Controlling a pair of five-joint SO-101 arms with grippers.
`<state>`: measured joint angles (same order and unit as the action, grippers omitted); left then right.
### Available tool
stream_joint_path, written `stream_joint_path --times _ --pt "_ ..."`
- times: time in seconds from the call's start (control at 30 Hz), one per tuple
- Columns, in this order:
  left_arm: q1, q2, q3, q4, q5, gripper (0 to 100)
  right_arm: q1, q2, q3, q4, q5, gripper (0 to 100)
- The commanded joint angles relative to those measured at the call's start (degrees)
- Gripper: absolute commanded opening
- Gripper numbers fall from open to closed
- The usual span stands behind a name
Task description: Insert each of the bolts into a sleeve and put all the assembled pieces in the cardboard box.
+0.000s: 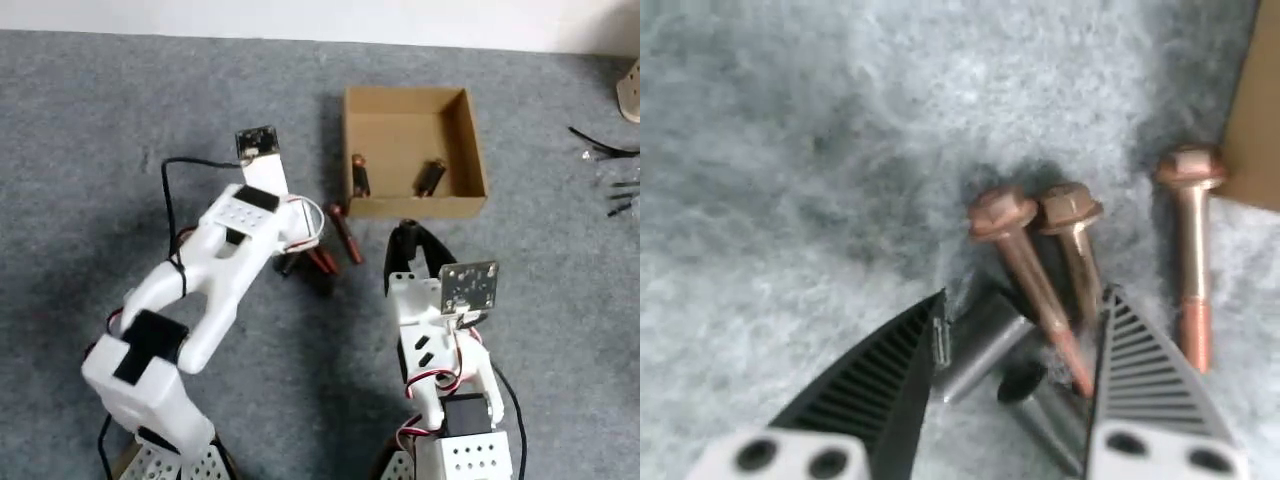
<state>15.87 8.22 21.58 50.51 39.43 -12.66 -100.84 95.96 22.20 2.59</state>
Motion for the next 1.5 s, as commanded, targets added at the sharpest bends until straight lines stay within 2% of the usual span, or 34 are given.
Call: stream_joint_path --times 0.0,0.57,0.77,0.83,1.1,1.27,1.47 --pt "-2.07 -4.53 0.92 0.53 0.7 23 0.57 -1.1 5.93 -1.8 1.05 0.5" --pt "-2.33 6.29 -6.64 0.62 0.7 23 0.57 -1.1 5.85 -1.8 1.32 0.5" --pt "-2.33 9.8 -8.92 0.79 0.62 8 0.57 -1.1 5.85 -1.8 1.32 0.5" --pt "-2.33 10.33 -9.54 0.88 0.53 6 0.57 -1.1 5.85 -1.8 1.41 0.5" --pt "0.22 10.42 -9.19 0.88 0.53 11 0.57 -1.1 5.85 -1.8 1.41 0.5" --pt "1.27 10.77 -9.01 0.97 0.53 11 0.57 -1.19 5.85 -1.8 1.41 0.5" --pt "1.98 10.51 -10.59 8.97 0.53 12 0.57 -1.19 5.85 -1.8 1.41 0.5"
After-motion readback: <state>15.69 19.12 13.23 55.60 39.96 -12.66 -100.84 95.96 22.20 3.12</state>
